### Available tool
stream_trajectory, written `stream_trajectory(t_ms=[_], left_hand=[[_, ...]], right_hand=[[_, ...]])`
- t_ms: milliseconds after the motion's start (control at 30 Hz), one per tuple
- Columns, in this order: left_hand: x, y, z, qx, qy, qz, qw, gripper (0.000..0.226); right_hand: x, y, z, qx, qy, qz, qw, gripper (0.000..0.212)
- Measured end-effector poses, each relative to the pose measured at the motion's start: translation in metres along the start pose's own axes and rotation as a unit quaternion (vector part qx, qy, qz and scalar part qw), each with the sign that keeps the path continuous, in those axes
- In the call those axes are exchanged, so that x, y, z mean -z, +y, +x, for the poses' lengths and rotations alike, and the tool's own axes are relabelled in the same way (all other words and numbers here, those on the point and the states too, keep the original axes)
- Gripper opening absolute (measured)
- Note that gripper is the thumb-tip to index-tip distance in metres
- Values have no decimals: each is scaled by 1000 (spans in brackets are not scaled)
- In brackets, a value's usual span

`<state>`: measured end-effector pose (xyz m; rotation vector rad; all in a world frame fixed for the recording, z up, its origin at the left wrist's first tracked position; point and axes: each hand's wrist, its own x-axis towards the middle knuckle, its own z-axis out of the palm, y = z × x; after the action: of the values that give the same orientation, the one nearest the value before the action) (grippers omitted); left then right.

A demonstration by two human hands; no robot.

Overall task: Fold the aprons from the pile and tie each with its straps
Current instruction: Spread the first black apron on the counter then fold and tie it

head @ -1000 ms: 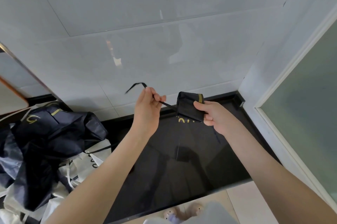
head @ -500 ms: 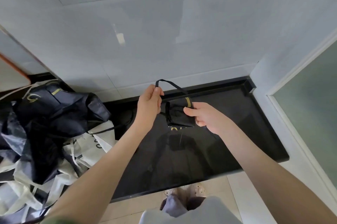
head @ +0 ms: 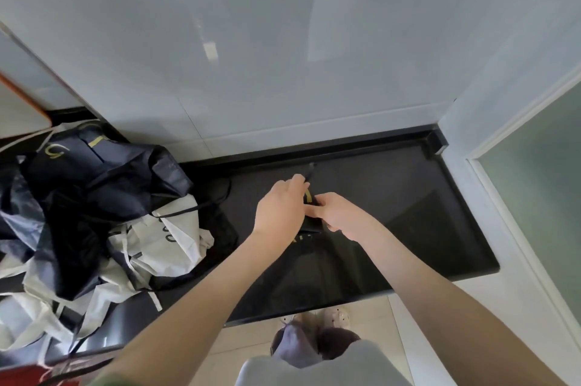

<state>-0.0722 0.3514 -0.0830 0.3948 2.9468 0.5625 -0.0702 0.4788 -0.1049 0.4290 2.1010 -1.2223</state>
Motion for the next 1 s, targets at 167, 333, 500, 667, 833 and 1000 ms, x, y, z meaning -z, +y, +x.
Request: stream_trajectory(t_ms=[167,333,500,667,833,1000], left_hand=[[-45,-20,1,-16,-108,52,993,25],[-77,-52,9,14,-160,1,987,6],[-106,-59,3,28,-179,29,983,5],[-119,-44,-7,-107,-130,168,971,33],[-130,-48,-7,-159,-129,168,964,45],[-123,-54,-2,-133,-173,48,975,38]], right_hand=[[-28,20,26,-46,1,-14,999,20],[-49,42,47,-20,1,-32,999,23],[-43,58,48,-14,20,-107,994,42],[-25,76,43,-17,-3,-164,986,17],[-6,73,36,-39,35,-143,988,25],[0,45,31,-4,47,-88,995,31]])
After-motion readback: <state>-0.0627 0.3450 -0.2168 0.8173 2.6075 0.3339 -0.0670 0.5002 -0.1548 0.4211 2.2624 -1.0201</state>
